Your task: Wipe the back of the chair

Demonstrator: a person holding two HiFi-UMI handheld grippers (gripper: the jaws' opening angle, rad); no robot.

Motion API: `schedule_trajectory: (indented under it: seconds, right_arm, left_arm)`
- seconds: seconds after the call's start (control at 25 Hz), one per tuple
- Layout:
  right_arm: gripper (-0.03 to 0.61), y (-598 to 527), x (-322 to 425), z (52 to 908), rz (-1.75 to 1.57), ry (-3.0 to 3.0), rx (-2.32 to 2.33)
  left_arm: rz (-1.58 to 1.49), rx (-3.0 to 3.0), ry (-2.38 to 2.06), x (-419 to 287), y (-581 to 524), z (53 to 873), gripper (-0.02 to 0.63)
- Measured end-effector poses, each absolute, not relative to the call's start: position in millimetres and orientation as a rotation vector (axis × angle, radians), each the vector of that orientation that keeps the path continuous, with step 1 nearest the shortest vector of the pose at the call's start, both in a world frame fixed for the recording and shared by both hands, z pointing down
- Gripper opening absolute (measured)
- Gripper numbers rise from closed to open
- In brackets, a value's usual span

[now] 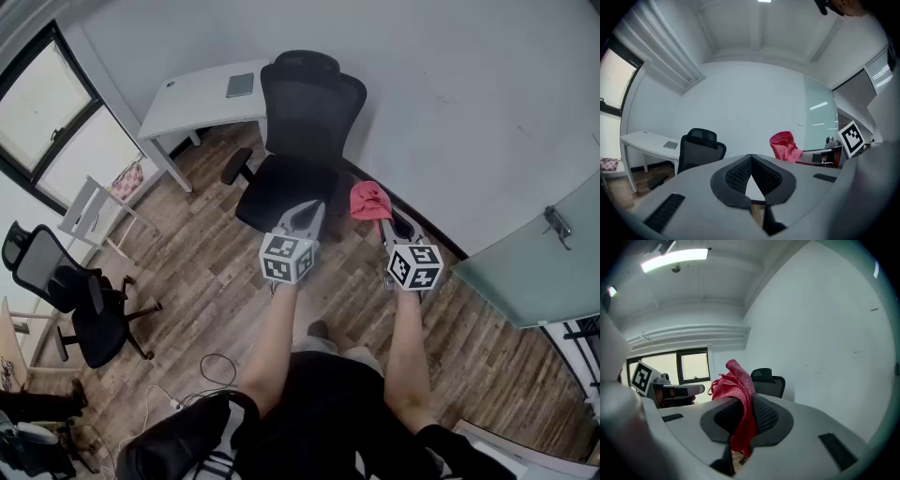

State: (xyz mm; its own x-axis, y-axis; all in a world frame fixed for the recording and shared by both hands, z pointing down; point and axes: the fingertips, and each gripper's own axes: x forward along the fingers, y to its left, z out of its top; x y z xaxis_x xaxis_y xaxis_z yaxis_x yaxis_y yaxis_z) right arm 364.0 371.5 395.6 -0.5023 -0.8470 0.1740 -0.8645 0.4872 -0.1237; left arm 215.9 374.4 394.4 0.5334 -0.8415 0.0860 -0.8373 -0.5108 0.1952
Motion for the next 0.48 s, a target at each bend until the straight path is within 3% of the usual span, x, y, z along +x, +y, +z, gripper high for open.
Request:
schedule_trajectory:
  seconds: [0.48]
  right_arm:
    - [0.069, 312, 336, 407, 0.309, -2.638, 1.465]
  left_arm:
    - [-0.063, 2.431, -1.567, 158, 349, 406, 0.025]
